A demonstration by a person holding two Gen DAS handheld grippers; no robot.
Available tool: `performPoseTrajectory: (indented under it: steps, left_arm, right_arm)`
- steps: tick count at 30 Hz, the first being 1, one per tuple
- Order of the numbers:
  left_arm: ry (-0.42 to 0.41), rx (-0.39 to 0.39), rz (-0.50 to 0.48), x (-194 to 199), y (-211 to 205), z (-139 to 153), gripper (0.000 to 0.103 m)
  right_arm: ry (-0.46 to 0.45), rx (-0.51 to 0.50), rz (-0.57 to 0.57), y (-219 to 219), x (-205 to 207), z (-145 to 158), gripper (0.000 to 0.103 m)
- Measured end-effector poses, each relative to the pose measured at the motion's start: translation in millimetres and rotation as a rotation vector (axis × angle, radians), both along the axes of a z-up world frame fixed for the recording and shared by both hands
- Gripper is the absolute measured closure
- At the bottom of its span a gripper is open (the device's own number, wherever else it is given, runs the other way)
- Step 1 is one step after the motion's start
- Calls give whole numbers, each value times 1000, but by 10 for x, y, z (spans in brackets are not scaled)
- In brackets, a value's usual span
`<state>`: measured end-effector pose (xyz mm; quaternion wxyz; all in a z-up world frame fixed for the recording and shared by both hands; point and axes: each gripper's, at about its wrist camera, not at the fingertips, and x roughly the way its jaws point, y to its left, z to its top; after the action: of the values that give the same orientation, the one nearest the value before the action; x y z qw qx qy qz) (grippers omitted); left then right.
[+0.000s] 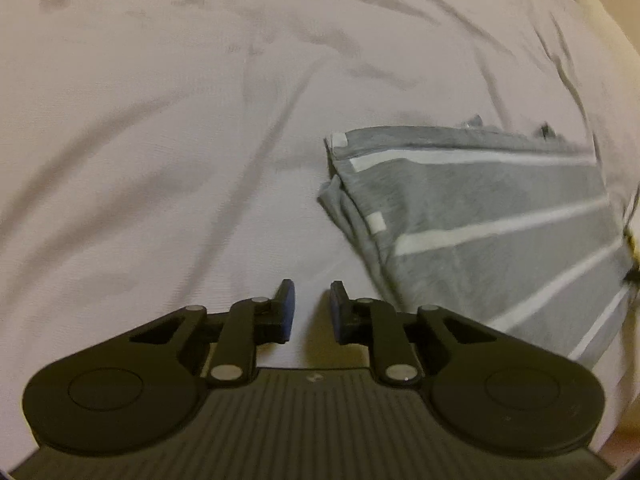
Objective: Fold clothes
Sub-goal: 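Move both open grippers over the folded striped shirt to its end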
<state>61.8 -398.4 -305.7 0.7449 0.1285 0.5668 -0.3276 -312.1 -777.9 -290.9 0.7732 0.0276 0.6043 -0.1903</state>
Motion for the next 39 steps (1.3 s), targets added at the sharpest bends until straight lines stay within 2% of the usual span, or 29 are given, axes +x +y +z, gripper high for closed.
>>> performPoseTrajectory:
  steps: [1,6,10,14,16,17,23,30,34,36,39]
  left_arm:
    - [-25,11,-29,-44,25,58,88]
    - [-142,66,-206,-394,77,250,81]
    - [-226,133,-328,-671,163,328,78]
    - [-330,191,-432,-943,237,405,73]
    - [-386,212,-485,-1088,272,458,66]
    - [-417,224,-526,-1163,281,467,60]
    - [-556,303,-822,-1460,344,447,55]
    - [-634,246,-1056,-1234,296,346,49]
    - [-675,206,-1187,-1084,261,286,49]
    - [-695,183,-1243,-1019,242,270,47]
    - [-688,94,-1180,-1120,182,462,45]
  right_arm:
    - [-25,6,-7,69,-21,69,70]
    - [-86,72,26,611,46,233,68]
    - [-110,142,127,1118,53,336,59]
    - [-134,206,218,1551,17,371,56]
    - [-149,224,261,1750,-15,378,55]
    - [-158,225,276,1845,-44,394,54]
    - [-169,259,292,2284,-72,383,49]
    - [-173,195,162,2597,14,374,45]
    - [-145,159,-17,2719,31,327,43]
    - [-126,144,-68,2808,26,321,42]
    - [-102,75,-41,2889,7,338,42]
